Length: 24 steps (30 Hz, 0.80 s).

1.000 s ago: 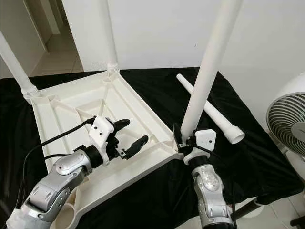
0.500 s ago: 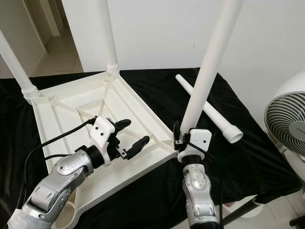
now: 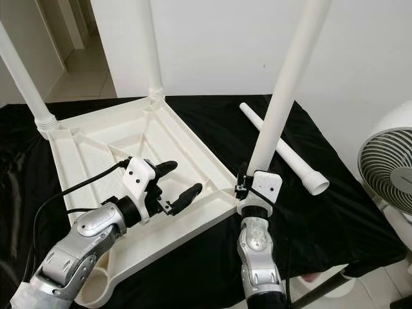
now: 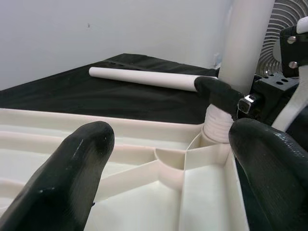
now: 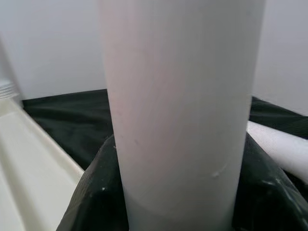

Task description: Building children table

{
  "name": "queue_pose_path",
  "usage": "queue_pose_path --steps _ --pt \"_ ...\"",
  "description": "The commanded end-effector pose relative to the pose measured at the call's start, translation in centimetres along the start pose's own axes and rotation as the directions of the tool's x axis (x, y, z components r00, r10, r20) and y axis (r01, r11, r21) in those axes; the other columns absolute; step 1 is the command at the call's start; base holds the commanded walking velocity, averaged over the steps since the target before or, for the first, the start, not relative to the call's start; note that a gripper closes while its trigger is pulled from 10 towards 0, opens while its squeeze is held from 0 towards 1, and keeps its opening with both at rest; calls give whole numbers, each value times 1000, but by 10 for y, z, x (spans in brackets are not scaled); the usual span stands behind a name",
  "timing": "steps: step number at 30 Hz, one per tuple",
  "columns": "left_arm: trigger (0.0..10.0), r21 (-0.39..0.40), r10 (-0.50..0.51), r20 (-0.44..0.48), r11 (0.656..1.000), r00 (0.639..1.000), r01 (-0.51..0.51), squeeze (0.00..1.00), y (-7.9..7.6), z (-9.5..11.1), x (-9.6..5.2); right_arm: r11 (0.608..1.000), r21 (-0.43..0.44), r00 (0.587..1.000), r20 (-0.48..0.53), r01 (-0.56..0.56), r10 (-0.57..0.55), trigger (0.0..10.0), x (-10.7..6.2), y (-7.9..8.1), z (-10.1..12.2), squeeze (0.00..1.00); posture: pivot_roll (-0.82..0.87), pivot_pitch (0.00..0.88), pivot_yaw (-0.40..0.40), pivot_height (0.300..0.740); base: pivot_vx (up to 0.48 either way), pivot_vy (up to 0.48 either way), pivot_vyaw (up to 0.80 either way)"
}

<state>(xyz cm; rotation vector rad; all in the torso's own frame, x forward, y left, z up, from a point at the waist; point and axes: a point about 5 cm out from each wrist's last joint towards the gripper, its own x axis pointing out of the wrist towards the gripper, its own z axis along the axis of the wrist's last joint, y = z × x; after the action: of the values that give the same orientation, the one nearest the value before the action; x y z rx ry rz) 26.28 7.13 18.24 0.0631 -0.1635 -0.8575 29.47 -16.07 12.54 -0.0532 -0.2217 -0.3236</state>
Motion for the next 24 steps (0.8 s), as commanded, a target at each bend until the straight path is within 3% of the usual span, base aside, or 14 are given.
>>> queue_pose_path --steps 1,10,24 --pt "10000 12 -48 7 999 999 48 0 -3 4 1 980 -121 963 -200 158 -180 10000 -14 -35 -44 0 13 63 31 740 0 0 0" --pt "10000 14 -52 9 999 999 51 0 -4 4 0 953 -134 931 -214 272 -296 10000 -2 -38 -48 0 21 53 27 740 0 0 0" --pt "10000 16 -57 5 998 998 57 0 -5 4 -1 945 -125 914 -240 304 -326 10000 -2 -38 -56 0 27 41 28 740 0 0 0"
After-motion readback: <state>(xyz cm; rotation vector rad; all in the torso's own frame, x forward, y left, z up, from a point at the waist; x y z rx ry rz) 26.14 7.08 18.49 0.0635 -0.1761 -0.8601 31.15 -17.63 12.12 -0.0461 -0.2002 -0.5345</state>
